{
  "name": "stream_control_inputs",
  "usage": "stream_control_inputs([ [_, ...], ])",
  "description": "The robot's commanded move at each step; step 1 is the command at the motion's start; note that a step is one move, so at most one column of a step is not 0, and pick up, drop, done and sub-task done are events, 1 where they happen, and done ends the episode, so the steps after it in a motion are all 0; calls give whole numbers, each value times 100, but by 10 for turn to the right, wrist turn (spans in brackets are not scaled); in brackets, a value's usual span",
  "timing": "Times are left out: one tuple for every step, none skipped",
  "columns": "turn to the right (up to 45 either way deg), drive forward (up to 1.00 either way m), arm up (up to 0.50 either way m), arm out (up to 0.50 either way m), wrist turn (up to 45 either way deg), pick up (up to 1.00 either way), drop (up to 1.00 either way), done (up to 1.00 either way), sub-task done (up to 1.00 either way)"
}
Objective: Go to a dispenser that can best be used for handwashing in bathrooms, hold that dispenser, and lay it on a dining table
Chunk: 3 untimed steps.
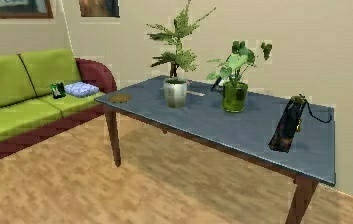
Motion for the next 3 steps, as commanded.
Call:
stream_control_inputs([
  [450,0,0,0,0,0,0,0,0],
  [210,0,0,0,0,0,0,0,0],
  [30,0,0,0,0,0,0,0,0],
])
